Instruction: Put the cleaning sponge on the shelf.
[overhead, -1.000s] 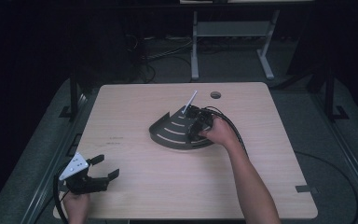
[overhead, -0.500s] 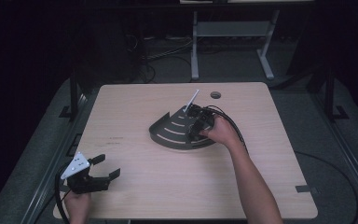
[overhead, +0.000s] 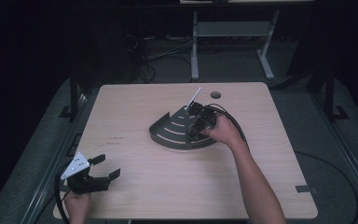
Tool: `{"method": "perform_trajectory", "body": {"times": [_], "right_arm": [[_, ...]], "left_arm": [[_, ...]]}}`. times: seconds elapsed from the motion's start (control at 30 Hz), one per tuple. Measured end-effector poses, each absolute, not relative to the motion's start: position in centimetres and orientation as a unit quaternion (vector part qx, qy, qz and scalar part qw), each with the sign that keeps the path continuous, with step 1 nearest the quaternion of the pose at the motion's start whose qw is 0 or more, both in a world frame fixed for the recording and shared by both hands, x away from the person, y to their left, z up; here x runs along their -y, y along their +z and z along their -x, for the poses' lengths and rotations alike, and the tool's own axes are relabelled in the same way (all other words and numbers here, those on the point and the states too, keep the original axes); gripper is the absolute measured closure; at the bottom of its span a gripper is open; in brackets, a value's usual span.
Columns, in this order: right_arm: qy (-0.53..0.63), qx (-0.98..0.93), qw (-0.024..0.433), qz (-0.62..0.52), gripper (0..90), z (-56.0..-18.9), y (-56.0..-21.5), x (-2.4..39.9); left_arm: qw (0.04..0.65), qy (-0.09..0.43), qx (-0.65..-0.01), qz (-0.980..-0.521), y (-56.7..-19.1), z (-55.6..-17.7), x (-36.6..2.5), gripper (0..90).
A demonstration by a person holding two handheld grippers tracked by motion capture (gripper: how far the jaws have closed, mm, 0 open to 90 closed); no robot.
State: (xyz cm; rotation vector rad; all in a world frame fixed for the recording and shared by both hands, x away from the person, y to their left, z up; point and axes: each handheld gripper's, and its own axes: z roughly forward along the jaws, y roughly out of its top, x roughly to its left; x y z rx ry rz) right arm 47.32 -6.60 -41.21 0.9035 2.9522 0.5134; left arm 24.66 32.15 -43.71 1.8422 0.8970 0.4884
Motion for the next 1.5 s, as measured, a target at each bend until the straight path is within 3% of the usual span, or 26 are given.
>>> {"method": "perform_trajectory", "body": {"times": [1.5], "right_arm": [[0.188,-0.94,0.019,-0.285,19.4,-43.2,-39.0,10.2]], "left_arm": [[0.493,0.197,-0.364,-0.765,-43.8,-24.7,-31.5,13.7]]}}
